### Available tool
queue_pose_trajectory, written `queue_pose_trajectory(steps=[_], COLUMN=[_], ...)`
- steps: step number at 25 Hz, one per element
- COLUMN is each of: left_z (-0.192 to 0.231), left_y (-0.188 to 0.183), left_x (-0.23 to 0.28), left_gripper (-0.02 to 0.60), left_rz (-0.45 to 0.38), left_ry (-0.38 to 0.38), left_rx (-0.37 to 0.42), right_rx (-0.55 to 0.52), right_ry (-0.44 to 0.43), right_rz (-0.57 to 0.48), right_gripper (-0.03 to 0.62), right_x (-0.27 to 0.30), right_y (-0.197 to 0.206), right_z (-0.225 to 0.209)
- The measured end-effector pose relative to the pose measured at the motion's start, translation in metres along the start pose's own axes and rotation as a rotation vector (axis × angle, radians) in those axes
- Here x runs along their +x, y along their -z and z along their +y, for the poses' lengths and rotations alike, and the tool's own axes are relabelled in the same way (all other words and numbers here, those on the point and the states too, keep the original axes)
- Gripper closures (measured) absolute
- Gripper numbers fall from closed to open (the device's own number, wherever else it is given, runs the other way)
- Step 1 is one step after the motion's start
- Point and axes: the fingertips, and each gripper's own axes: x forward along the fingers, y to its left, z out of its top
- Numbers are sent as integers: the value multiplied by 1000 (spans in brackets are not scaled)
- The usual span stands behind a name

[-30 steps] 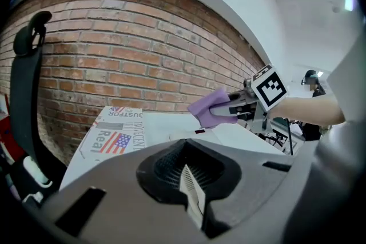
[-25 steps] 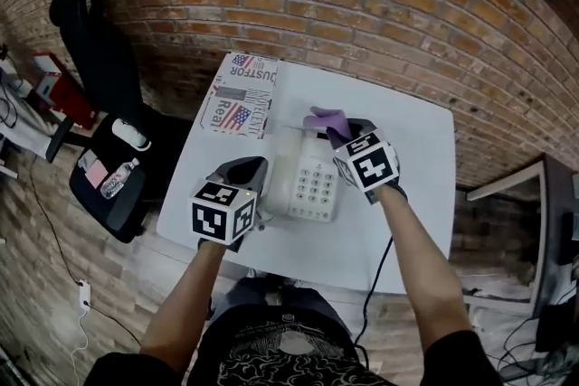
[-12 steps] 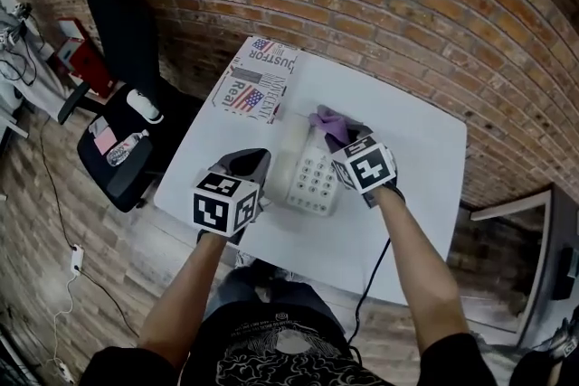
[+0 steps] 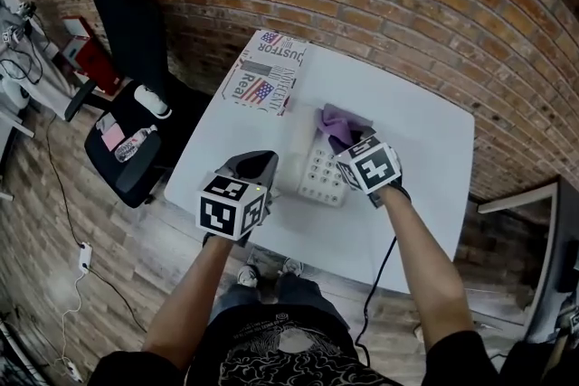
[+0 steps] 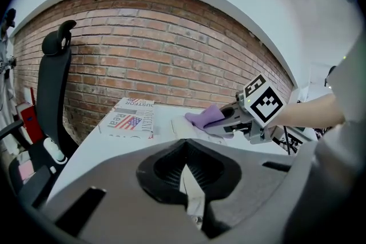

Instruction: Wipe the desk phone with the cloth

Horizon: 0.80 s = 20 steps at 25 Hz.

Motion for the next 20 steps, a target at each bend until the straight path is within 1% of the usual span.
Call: queue_pose_trajectory(steps=[4, 11, 20], left_z=[2, 6, 7], left_y=[11, 18, 34], left_x=[-7, -21, -39], left_gripper=[575, 575, 575], left_rz=[12, 12, 22], left_ry=[24, 67, 111], left_rx=[-1, 10, 20], right_rx=[19, 63, 110], right_ry=[16, 52, 78], right_rz=[9, 20, 41], right_gripper=[548, 548, 548], right_x=[1, -3, -10], right_y=[5, 12, 27], right_z=[10, 29, 60])
